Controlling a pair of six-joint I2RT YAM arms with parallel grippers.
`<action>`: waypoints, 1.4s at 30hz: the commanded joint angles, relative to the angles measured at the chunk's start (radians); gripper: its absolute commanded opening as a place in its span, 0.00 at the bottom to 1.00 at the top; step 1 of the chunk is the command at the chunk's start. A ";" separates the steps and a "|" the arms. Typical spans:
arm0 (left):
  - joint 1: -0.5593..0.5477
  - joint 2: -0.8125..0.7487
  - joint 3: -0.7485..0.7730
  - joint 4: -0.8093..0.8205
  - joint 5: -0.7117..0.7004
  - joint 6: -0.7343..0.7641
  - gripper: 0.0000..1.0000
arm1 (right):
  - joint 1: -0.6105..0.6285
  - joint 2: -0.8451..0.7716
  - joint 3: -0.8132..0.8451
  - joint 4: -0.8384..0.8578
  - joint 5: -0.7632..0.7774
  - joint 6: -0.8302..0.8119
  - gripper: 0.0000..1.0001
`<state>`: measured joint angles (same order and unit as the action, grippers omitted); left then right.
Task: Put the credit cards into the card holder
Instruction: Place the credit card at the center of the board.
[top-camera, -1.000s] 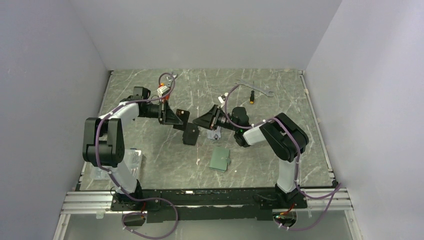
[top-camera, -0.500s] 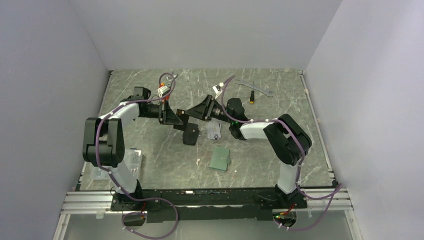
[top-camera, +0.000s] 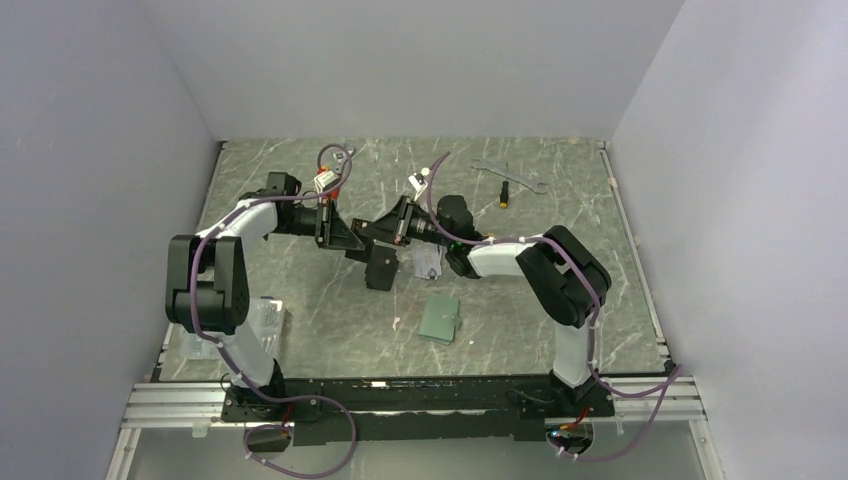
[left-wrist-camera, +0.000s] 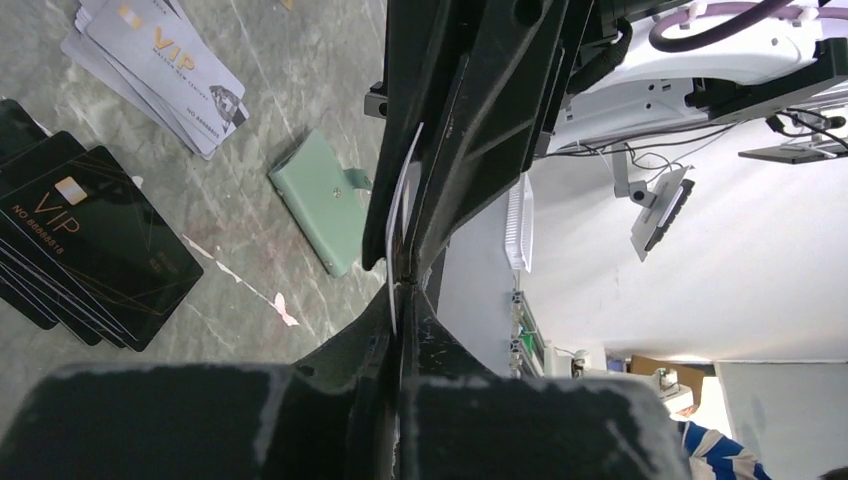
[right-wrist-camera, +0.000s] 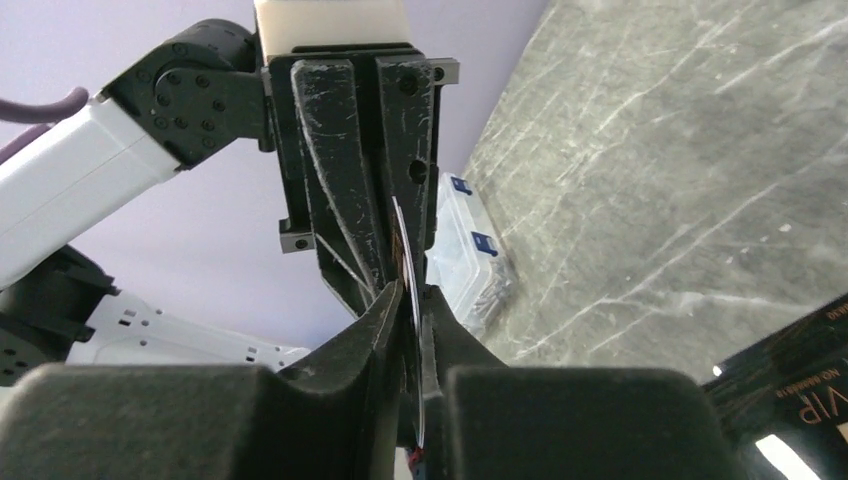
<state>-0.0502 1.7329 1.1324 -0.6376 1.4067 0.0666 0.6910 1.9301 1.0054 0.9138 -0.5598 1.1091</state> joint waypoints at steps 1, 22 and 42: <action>-0.004 -0.017 0.096 -0.184 0.115 0.190 0.11 | -0.002 0.007 0.021 -0.005 0.033 -0.018 0.05; 0.029 0.023 0.270 -0.907 0.287 0.939 0.29 | 0.008 -0.036 -0.040 -0.100 0.087 -0.083 0.31; 0.102 0.057 0.267 -0.930 0.289 0.984 0.07 | -0.006 -0.143 -0.142 -0.036 0.085 -0.049 0.06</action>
<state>0.0490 1.8256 1.3922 -1.5059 1.4597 1.0126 0.7040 1.8168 0.9188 0.9512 -0.5114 1.1030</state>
